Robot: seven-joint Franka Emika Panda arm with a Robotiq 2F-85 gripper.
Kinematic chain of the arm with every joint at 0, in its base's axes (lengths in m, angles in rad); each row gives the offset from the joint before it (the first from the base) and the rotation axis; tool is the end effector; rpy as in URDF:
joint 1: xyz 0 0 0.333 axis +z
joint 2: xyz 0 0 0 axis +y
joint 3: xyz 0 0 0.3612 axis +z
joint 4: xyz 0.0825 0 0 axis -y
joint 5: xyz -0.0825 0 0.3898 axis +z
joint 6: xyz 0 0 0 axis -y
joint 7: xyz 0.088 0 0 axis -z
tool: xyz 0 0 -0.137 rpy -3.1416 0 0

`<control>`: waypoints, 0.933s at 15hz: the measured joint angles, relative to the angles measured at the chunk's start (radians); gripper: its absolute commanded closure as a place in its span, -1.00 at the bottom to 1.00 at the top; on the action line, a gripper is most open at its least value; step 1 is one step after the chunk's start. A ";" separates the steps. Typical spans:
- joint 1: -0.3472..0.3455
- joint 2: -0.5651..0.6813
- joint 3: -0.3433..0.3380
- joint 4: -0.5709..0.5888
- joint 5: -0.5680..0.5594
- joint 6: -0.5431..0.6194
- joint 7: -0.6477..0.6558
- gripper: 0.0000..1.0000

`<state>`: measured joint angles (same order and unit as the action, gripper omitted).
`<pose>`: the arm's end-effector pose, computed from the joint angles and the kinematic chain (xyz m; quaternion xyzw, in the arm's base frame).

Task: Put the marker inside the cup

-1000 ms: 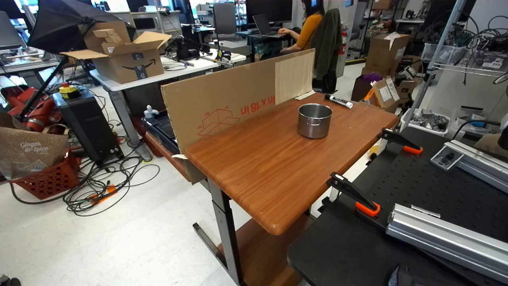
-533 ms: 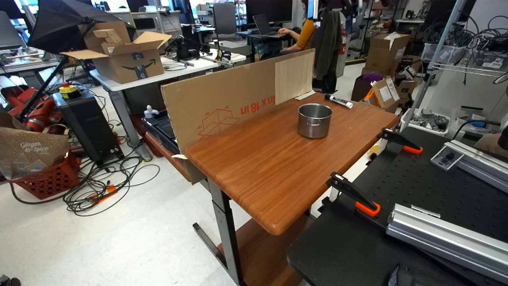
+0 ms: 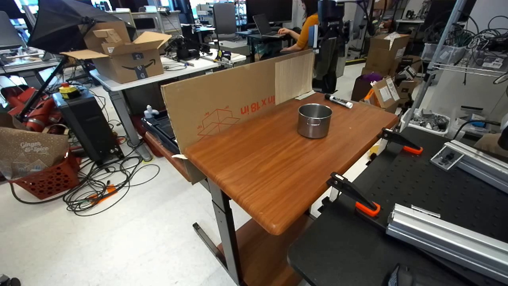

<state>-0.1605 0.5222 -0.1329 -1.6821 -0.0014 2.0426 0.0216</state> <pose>0.6532 -0.1877 0.2940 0.9850 -0.1499 -0.0824 0.0233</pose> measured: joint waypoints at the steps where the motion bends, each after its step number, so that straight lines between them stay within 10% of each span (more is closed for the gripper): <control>1: -0.003 0.023 0.000 0.011 -0.003 0.016 -0.010 -1.00; 14: -0.070 0.284 0.000 0.192 -0.005 0.058 -0.055 -1.00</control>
<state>-0.2300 0.8066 -0.1331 -1.4906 -0.0067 2.1004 -0.0334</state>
